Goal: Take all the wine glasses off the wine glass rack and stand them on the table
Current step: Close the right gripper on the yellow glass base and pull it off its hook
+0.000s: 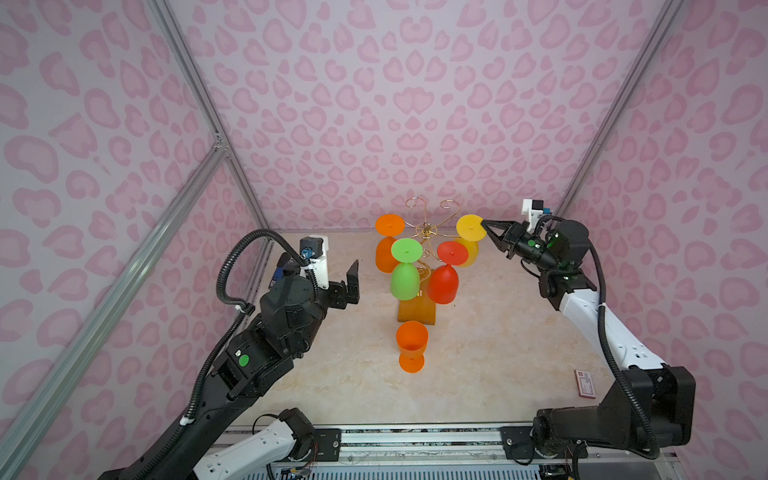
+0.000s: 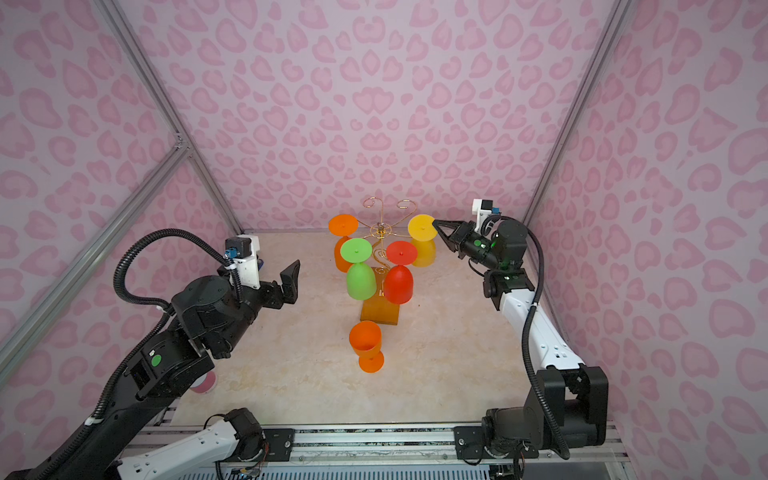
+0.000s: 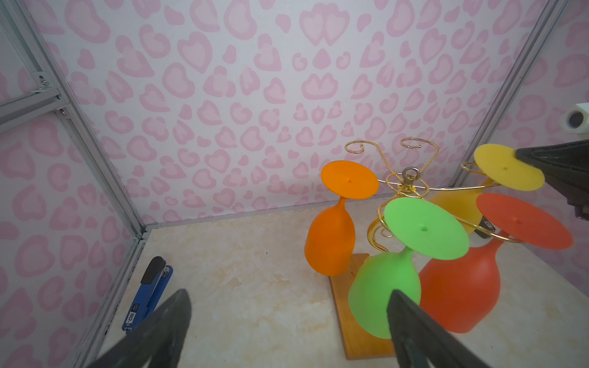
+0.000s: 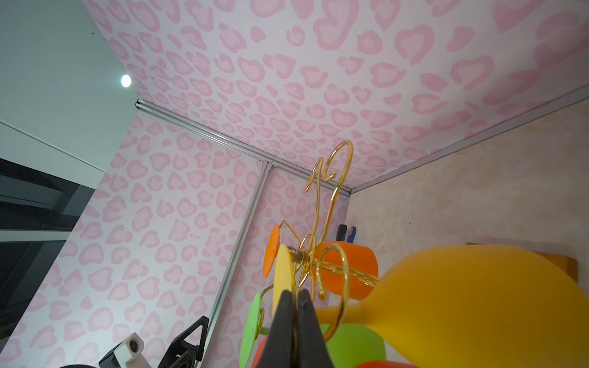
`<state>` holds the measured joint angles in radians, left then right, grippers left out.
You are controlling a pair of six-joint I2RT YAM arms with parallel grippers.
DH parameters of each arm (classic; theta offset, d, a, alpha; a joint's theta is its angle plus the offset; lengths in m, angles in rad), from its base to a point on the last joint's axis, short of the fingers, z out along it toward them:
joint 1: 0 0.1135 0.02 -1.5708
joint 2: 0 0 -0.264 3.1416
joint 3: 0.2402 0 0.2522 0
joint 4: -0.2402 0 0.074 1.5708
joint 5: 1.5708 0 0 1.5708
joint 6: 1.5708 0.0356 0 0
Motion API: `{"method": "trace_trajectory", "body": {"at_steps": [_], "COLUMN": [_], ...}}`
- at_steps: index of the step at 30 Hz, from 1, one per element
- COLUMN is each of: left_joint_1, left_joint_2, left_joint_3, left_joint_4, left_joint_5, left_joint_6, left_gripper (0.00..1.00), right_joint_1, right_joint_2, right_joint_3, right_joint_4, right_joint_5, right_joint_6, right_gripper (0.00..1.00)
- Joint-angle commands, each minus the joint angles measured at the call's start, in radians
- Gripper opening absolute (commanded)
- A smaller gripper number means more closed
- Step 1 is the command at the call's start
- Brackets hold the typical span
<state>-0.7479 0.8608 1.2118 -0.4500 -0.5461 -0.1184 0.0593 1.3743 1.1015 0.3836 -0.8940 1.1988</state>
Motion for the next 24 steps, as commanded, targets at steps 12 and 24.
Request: {"method": "trace_trajectory", "body": {"at_steps": [12,24], "left_joint_1": [0.002,0.004], "left_joint_2": [-0.009,-0.013], "left_joint_3": [-0.001,-0.003], "left_joint_4": [0.02,0.013], "left_joint_5": [0.006,0.009], "left_joint_6": [0.012,0.008], "left_gripper": [0.97,0.97], "right_joint_1": [0.055,0.066], "right_joint_2": [0.058,0.156], "right_joint_3": [0.084,0.163], "right_joint_4": [-0.01,0.04], "right_joint_5": [0.003,0.01], "right_joint_6": [-0.028,0.004], "right_gripper": [0.0,0.0]}}
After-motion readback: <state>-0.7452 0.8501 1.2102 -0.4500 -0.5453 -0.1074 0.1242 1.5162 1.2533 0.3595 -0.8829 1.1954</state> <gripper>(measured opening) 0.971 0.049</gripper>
